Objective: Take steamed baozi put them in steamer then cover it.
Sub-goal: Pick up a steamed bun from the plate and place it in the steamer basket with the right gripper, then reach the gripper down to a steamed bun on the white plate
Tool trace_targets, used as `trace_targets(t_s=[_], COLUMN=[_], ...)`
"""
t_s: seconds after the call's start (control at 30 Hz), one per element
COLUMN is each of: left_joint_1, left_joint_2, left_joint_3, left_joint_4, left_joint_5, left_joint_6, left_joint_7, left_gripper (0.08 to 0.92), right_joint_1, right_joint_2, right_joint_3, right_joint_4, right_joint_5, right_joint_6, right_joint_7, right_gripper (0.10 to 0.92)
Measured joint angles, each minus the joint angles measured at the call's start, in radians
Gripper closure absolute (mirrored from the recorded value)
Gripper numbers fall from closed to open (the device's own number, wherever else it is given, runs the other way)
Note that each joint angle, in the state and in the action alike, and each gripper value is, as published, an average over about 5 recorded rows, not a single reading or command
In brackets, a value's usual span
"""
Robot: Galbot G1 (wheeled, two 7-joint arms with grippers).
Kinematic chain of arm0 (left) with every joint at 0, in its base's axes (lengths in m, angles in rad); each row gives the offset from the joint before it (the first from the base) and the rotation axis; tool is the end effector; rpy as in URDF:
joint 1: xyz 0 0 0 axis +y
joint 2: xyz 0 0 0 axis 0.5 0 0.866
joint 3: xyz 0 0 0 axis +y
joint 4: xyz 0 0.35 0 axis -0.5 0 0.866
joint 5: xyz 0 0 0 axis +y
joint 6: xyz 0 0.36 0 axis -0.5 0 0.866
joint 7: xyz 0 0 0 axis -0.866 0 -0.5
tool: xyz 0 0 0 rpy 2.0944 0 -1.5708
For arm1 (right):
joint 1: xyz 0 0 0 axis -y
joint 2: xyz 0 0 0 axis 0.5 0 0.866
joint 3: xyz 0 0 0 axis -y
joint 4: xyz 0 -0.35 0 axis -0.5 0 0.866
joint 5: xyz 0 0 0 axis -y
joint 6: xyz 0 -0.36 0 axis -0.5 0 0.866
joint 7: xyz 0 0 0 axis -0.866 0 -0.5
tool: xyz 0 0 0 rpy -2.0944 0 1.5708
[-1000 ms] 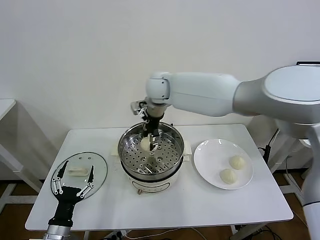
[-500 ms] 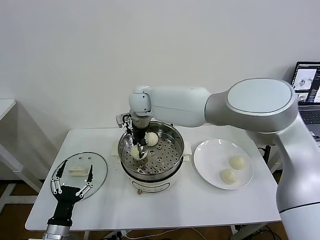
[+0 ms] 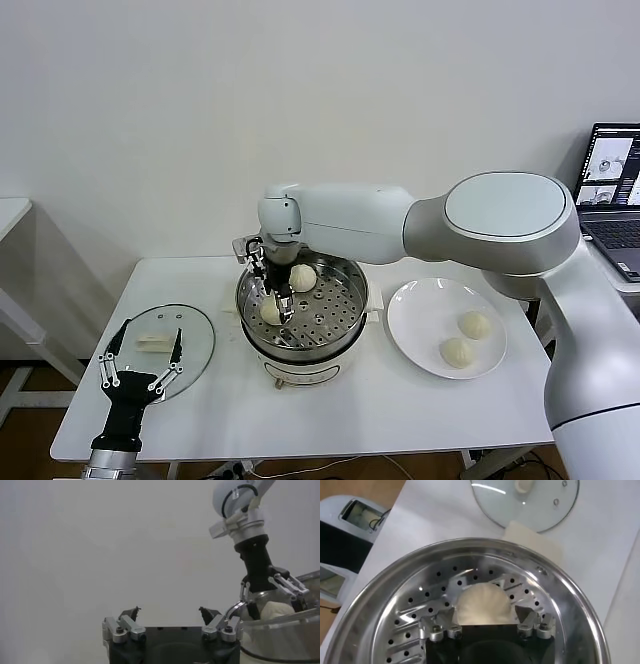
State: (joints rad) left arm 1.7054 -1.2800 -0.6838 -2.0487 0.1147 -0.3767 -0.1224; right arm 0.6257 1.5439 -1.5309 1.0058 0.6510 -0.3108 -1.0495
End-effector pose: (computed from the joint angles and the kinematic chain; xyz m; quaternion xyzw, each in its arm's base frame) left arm 0.1505 0.1017 -0.3212 -0.0030 0.9710 0.2067 0.1198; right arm 0.5613 0.2545 -0.0846 0.6319 -0.4220 0.5750 0.3031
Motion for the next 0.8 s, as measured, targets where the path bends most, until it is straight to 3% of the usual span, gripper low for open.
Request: trace_targets(t_s=[0.43,0.8], left_joint_1=[-0.01,0.001], left_joint_2=[0.006,0.0], left_joint_3=[0.008,0.008], left_joint_4=[-0.006,-0.009], left_joint_5=[-0.001,0.007], left_joint_6=[0.004,0.003], left_joint_7=[-0.001,0.0], left_gripper=[0.177,0.177], right_joint_1=[0.105,0.03], right_joint_2=[-0.364,-0.721], right_joint_3=[0.054,0.095], right_joint_4=[0.216,0.265], right_joint_5=[-0.071,-0.236], right_joint_6=[0.05,0.138], right_joint_7=[-0.079,-0.138], right_gripper=[0.203,0.203])
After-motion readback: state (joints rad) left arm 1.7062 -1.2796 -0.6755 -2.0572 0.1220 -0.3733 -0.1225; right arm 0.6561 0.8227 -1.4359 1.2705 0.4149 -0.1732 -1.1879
